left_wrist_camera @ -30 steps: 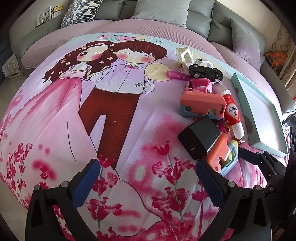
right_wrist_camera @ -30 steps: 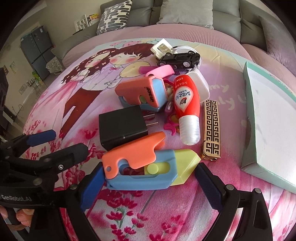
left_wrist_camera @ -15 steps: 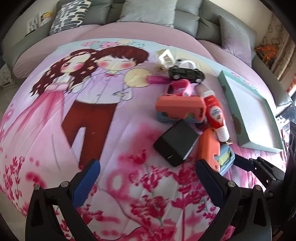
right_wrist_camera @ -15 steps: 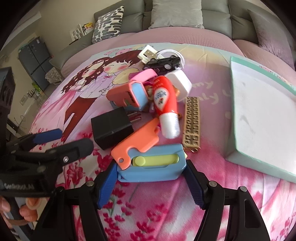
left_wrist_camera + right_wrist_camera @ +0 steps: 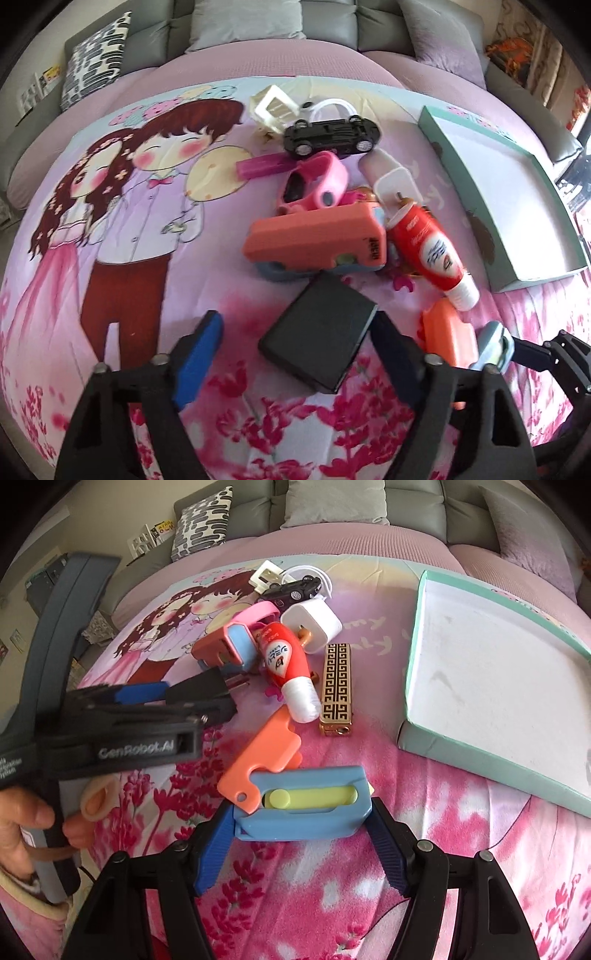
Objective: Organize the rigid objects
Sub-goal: 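Grasp the black charger with the left tool while right tool approaches the toy knife, then grasp the orange-blue toy knife with the right tool and lift it, then carry both objects into the green tray and release them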
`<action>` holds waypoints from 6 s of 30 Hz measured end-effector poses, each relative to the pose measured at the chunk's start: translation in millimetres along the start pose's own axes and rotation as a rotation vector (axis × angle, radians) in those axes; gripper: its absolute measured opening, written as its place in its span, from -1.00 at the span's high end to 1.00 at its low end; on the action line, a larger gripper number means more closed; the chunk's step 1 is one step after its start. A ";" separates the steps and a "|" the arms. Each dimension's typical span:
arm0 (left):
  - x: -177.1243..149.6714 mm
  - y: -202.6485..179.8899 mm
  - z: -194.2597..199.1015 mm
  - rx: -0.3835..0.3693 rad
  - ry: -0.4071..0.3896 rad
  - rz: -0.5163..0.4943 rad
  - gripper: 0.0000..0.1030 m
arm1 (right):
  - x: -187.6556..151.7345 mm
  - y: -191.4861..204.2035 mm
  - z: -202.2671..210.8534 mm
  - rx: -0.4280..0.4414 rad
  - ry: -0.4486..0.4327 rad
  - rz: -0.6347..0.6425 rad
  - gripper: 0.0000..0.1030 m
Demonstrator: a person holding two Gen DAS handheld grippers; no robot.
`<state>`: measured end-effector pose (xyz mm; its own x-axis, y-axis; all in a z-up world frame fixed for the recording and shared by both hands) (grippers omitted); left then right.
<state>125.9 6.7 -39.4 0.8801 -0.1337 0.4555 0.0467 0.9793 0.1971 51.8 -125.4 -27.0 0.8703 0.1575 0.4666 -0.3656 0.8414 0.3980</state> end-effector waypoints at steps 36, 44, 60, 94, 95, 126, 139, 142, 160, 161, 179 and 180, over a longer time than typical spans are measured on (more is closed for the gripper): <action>-44.5 33.2 13.9 0.070 0.024 0.110 0.10 | 23.8 2.6 -24.8 -0.164 -0.011 -0.111 -0.62; -44.0 32.1 14.8 0.073 0.023 0.114 0.12 | 18.7 1.2 -11.0 -0.100 -0.037 -0.127 0.13; -53.1 31.4 22.1 0.066 0.037 0.126 0.12 | -0.6 -1.1 17.3 -0.020 -0.026 -0.174 -0.20; -54.6 34.4 35.3 0.034 0.021 0.155 0.12 | 9.1 31.3 -5.5 -0.039 0.022 -0.060 0.06; -51.6 34.0 39.1 0.035 0.011 0.154 0.12 | 11.0 30.8 1.7 -0.029 0.004 -0.060 0.07; 50.4 -5.1 105.0 -0.002 -0.179 0.135 0.12 | 85.0 -0.2 103.7 0.036 -0.280 -0.063 0.55; 141.5 -104.5 129.5 -0.154 -0.293 0.124 0.12 | 134.8 -115.8 169.9 -0.243 -0.496 -0.172 0.55; 145.7 -127.3 115.0 -0.177 -0.262 0.127 0.12 | 133.7 -141.0 171.6 -0.259 -0.512 -0.222 0.54; 135.5 -208.2 30.5 -0.155 -0.093 0.062 0.12 | 99.6 -231.9 135.3 -0.282 -0.415 -0.393 0.54; 134.0 -210.1 28.0 -0.150 -0.090 0.055 0.12 | 100.0 -230.7 134.1 -0.271 -0.416 -0.395 0.54; 119.3 -219.3 5.5 -0.046 -0.031 0.009 0.09 | 91.7 -244.5 130.1 -0.330 -0.376 -0.412 0.37; 119.3 -218.5 5.0 -0.043 -0.028 0.012 0.06 | 90.7 -245.3 130.6 -0.348 -0.369 -0.409 0.31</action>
<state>218.3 -223.9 -23.7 0.8670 -0.1253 0.4822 0.0567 0.9864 0.1544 177.4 -385.0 20.8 0.7234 -0.3467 0.5970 0.1533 0.9238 0.3508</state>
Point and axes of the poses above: each gripper's, at about its wrist camera, not at the fingertips, and z roughly against the way its jaws point, y to its left, x to its top, the point moved 7 cm from there along -z, roughly the way its jaws point, and after that the axes turned 15 degrees about x, right-handed, at the moved point
